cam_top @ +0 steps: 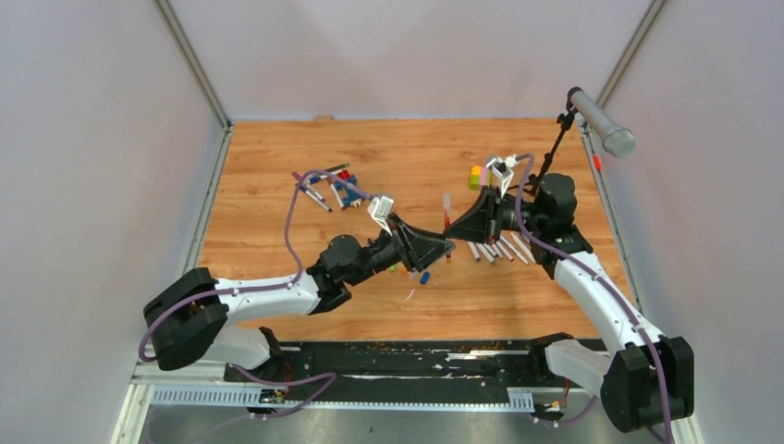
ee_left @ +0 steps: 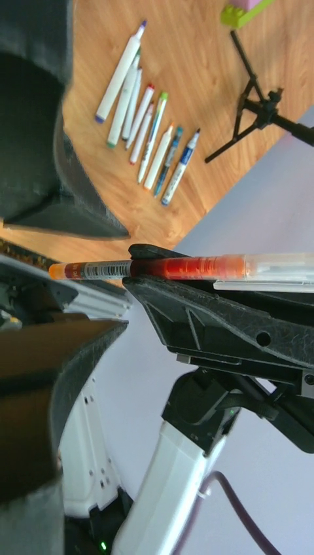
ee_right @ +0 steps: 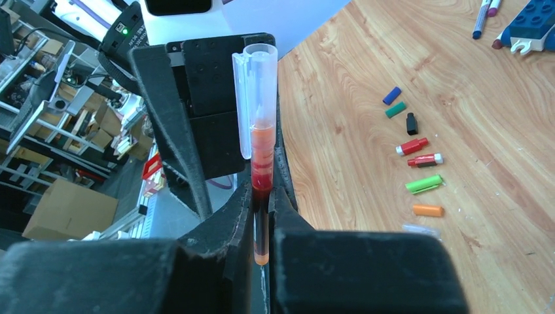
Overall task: Open the pen caps
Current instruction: Pick up the pen from the center of the board.
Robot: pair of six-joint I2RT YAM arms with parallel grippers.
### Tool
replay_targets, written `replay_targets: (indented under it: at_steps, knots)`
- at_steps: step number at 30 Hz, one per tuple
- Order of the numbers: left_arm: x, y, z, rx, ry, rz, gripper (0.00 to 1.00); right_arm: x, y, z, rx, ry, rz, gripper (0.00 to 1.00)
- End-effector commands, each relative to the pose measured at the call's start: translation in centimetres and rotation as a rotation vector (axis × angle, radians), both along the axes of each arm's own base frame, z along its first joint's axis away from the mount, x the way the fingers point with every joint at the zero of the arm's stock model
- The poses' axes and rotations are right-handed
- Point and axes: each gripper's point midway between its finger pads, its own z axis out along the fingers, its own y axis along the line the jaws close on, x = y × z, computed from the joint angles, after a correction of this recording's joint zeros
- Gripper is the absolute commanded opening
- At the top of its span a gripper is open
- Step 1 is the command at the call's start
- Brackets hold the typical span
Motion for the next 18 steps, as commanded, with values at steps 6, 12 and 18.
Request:
replay_targets:
  at_steps: [6, 12, 18]
  knots:
    - [0.0, 2.7, 3.8, -0.035, -0.107, 0.053, 1.0, -1.0, -0.3, -1.3, -0.046, -0.184, 0.055, 0.0]
    - [1.4, 4.0, 5.8, -0.078, -0.096, 0.016, 1.0, -3.4, -0.3, -1.6, -0.004, -0.203, 0.229, 0.0]
    - [-0.7, 2.2, 7.5, -0.145, -0.188, -0.19, 1.0, -5.1, 0.0, -1.4, 0.017, -0.226, 0.324, 0.0]
